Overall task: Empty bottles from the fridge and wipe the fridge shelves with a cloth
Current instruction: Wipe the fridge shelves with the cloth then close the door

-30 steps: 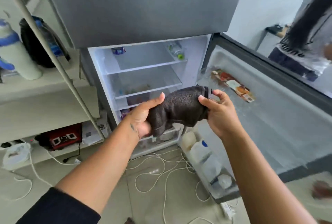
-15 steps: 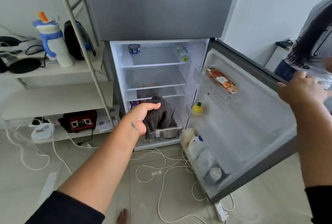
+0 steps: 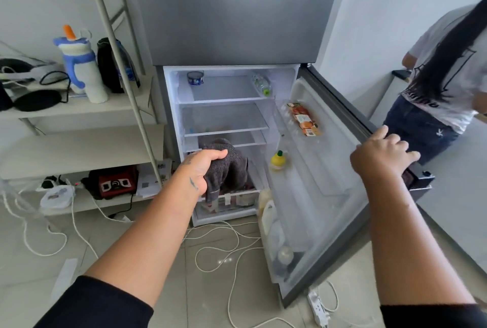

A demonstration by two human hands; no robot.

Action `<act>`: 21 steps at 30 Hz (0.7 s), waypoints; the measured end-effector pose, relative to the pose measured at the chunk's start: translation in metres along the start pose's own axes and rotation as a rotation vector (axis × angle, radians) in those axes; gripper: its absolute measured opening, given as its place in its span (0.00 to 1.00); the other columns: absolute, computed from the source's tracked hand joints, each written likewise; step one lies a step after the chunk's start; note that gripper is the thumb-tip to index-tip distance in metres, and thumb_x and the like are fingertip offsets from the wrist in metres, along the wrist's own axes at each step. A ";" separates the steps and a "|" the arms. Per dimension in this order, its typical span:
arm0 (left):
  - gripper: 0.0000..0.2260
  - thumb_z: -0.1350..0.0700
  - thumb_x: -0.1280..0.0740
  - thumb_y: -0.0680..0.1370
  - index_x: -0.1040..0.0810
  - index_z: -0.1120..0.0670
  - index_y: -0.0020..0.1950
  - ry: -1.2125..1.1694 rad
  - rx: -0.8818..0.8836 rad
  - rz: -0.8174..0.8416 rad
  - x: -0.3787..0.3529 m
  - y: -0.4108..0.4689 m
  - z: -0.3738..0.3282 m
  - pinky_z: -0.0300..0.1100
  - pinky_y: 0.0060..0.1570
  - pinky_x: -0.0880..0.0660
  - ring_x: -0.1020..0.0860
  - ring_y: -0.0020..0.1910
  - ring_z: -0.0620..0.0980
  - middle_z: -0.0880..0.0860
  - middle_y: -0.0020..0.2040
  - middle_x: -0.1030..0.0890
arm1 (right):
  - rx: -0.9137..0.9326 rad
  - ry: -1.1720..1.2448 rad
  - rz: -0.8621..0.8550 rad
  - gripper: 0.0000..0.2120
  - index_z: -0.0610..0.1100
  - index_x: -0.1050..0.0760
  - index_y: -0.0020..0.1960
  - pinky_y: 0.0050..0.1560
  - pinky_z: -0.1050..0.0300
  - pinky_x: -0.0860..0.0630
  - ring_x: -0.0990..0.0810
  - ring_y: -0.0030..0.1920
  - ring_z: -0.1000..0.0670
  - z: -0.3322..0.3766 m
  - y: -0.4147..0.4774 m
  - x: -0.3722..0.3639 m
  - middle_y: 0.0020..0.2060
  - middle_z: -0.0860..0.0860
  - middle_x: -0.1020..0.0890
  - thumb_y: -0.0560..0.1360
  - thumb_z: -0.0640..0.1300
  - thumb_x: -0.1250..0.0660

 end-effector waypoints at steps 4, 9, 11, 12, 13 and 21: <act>0.11 0.61 0.25 0.69 0.18 0.59 0.50 -0.006 -0.060 0.022 -0.014 -0.002 -0.001 0.55 0.53 0.22 0.17 0.48 0.58 0.59 0.48 0.15 | 0.068 -0.009 0.150 0.38 0.40 0.56 0.79 0.64 0.38 0.37 0.35 0.69 0.36 0.043 -0.034 0.010 0.72 0.37 0.38 0.74 0.46 0.42; 0.11 0.63 0.26 0.69 0.19 0.58 0.51 -0.069 -0.108 0.071 -0.020 -0.006 -0.003 0.52 0.42 0.19 0.15 0.40 0.56 0.58 0.43 0.14 | 0.349 0.230 0.307 0.32 0.40 0.53 0.79 0.63 0.45 0.31 0.32 0.69 0.37 0.083 -0.055 0.028 0.73 0.38 0.36 0.77 0.42 0.46; 0.14 0.63 0.26 0.69 0.20 0.58 0.54 -0.085 -0.141 0.062 -0.016 -0.008 -0.006 0.55 0.45 0.20 0.16 0.44 0.58 0.59 0.46 0.15 | 0.479 0.367 0.319 0.27 0.40 0.44 0.76 0.62 0.46 0.31 0.30 0.68 0.38 0.096 -0.064 0.034 0.71 0.40 0.31 0.79 0.46 0.46; 0.15 0.63 0.26 0.70 0.21 0.58 0.55 -0.093 -0.159 0.052 -0.013 -0.007 -0.008 0.56 0.47 0.20 0.17 0.46 0.59 0.59 0.47 0.16 | 0.532 0.428 0.307 0.25 0.42 0.40 0.74 0.62 0.45 0.31 0.29 0.67 0.39 0.103 -0.070 0.036 0.69 0.41 0.29 0.80 0.50 0.45; 0.15 0.62 0.26 0.70 0.21 0.57 0.56 -0.097 -0.172 0.045 -0.012 -0.006 -0.008 0.56 0.49 0.21 0.17 0.47 0.59 0.59 0.48 0.16 | 0.563 0.474 0.292 0.24 0.45 0.37 0.73 0.62 0.43 0.31 0.29 0.67 0.39 0.108 -0.076 0.035 0.68 0.43 0.27 0.80 0.54 0.46; 0.10 0.62 0.31 0.75 0.22 0.53 0.54 -0.159 -0.298 -0.107 0.030 0.020 -0.034 0.46 0.43 0.21 0.18 0.46 0.54 0.55 0.47 0.16 | 0.807 0.403 0.116 0.25 0.60 0.50 0.77 0.53 0.40 0.43 0.35 0.63 0.45 0.197 -0.105 0.015 0.44 0.57 0.25 0.81 0.52 0.50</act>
Point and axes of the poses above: each hand's wrist, its own y-axis towards the middle knuckle, its own x-axis out of the back of the hand, z = x × y, the point moved 3 cm from there along y, towards the middle knuckle
